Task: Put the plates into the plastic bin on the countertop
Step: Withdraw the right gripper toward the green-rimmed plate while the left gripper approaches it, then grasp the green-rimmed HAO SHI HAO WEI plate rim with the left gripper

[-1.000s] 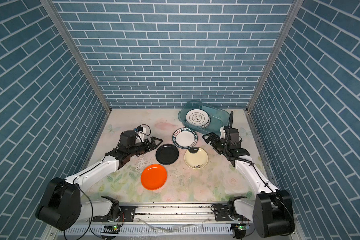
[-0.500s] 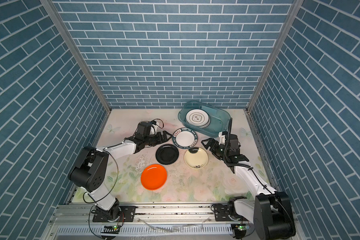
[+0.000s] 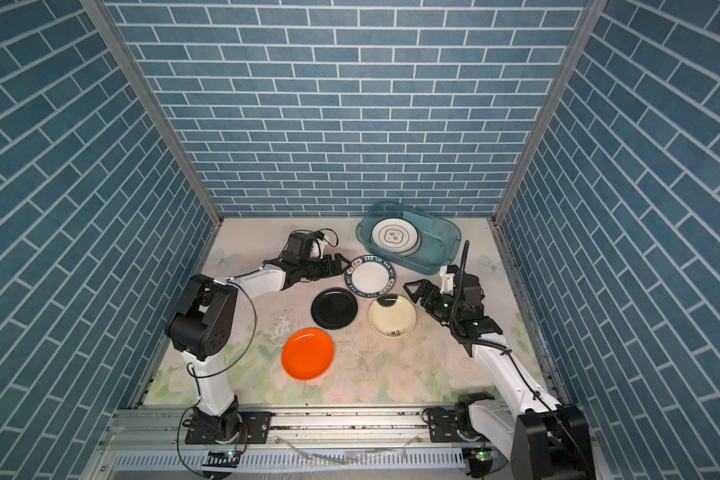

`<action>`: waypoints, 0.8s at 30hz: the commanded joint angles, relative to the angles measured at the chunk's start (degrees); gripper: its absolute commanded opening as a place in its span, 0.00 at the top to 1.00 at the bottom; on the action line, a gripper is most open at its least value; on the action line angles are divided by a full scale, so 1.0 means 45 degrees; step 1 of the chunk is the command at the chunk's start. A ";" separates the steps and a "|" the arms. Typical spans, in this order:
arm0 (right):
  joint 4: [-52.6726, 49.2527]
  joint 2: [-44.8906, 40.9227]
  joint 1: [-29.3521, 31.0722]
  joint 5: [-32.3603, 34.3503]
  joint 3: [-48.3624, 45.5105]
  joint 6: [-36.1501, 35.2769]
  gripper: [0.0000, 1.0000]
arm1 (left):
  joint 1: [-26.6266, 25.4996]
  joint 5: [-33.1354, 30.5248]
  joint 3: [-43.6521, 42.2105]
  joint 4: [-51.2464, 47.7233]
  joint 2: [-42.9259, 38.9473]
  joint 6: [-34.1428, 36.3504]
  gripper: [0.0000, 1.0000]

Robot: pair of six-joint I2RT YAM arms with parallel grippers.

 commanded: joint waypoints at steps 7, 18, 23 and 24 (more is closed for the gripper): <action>-0.0231 -0.0238 0.0036 -0.0228 0.0197 -0.0564 0.09 | -0.0057 -0.0052 0.0671 0.0208 0.1225 -0.0563 0.17; -0.1015 -0.0424 0.0046 -0.0037 0.0171 -0.0744 0.09 | -0.0093 -0.0071 0.1036 -0.0076 0.1968 -0.0892 0.22; -0.0972 -0.0490 0.0046 0.0156 0.0266 -0.0536 0.09 | -0.0109 -0.0215 0.1196 0.0041 0.2222 -0.1058 0.29; -0.0962 -0.0483 0.0046 0.0124 0.0321 -0.0505 0.09 | -0.0123 -0.0155 0.1397 -0.0042 0.2364 -0.1175 0.31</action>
